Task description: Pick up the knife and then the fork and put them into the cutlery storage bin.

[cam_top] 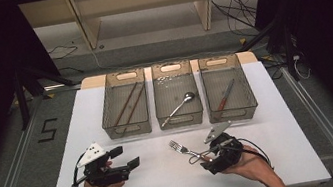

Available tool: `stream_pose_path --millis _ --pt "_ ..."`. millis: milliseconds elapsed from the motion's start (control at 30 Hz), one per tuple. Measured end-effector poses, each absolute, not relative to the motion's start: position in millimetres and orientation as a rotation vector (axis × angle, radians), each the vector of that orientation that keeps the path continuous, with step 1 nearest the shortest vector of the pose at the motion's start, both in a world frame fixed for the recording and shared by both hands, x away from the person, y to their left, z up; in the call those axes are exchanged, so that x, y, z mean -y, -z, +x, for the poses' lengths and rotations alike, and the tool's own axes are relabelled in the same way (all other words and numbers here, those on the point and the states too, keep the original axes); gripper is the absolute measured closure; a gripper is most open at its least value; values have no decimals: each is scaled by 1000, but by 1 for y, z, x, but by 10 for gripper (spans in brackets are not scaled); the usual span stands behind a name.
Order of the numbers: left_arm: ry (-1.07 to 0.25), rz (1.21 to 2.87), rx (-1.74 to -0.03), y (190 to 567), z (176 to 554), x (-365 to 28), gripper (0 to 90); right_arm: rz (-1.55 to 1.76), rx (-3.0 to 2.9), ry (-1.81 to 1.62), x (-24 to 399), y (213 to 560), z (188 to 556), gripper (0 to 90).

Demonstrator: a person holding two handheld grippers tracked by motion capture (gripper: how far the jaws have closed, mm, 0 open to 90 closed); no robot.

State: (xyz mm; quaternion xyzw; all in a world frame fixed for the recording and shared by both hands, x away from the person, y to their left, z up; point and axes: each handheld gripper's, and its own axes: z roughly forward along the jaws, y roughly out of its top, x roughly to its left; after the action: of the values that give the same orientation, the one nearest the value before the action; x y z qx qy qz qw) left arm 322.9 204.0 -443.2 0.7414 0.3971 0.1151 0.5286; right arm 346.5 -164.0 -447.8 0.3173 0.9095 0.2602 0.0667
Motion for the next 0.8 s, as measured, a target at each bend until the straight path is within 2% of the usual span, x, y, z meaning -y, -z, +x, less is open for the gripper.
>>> stream_pose_path --millis 133,500,800 --pt "-278 1762 -939 443 322 -205 194 963 -2771 -717 159 453 352 323" --pt "-298 1774 -919 443 322 -205 193 994 -2829 -615 156 460 360 563" --pt "-306 1782 -914 443 321 -203 193 967 -2844 -546 151 461 361 685"
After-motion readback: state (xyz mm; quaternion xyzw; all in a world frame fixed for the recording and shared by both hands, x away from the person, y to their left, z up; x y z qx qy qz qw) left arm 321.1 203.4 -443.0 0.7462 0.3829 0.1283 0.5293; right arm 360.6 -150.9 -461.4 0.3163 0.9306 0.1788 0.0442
